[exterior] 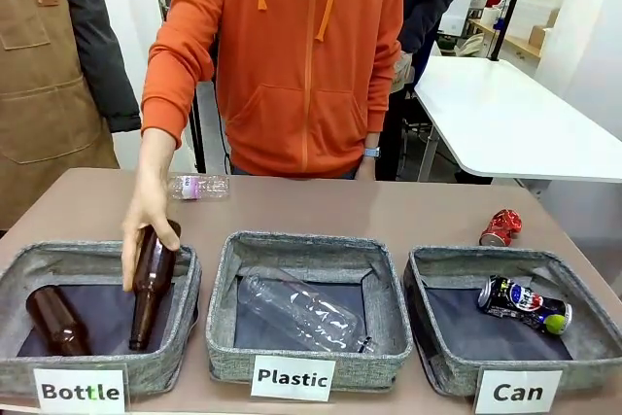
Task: Sort the can waste into the basket.
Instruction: Pick up the can waste from the table and place it in the right Fabric basket.
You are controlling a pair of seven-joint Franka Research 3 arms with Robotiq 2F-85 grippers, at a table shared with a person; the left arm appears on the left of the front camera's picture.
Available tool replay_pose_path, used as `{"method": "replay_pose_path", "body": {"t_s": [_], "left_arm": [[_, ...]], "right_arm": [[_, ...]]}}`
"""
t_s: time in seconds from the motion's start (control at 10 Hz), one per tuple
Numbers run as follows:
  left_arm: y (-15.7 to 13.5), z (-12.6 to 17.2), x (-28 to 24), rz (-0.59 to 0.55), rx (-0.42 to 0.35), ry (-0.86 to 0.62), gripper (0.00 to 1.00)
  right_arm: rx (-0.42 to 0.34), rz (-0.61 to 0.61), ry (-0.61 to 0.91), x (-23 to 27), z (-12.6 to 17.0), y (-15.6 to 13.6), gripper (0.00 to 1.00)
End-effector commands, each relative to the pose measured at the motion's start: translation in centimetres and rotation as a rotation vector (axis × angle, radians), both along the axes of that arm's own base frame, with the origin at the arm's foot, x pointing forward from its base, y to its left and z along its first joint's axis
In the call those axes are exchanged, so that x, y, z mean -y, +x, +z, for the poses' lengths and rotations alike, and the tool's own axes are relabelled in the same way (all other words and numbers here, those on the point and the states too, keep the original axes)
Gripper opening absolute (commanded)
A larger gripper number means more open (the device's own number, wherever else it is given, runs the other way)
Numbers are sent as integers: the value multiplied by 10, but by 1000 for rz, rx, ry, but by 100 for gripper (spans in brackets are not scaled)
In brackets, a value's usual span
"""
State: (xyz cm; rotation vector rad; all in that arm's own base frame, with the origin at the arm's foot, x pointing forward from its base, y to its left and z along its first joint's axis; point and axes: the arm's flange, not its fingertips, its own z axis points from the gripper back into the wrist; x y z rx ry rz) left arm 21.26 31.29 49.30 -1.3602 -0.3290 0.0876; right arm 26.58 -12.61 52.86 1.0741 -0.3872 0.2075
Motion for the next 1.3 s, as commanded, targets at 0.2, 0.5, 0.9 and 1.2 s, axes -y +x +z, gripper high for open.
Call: {"method": "replay_pose_path", "body": {"t_s": [0.2, 0.5, 0.9, 1.2], "left_arm": [[-22, -19, 13, 6, 56, 24, 100], [-21, -14, 28, -6, 66, 72, 100], [27, -7, 85, -124, 15, 168, 100], [77, -1, 147, -253, -67, 346, 100]], "right_arm": [[18, 4, -13, 1, 1, 0, 100], [18, 4, -13, 1, 1, 0, 100], [18, 4, -13, 1, 1, 0, 100], [18, 4, -13, 1, 1, 0, 100]]}}
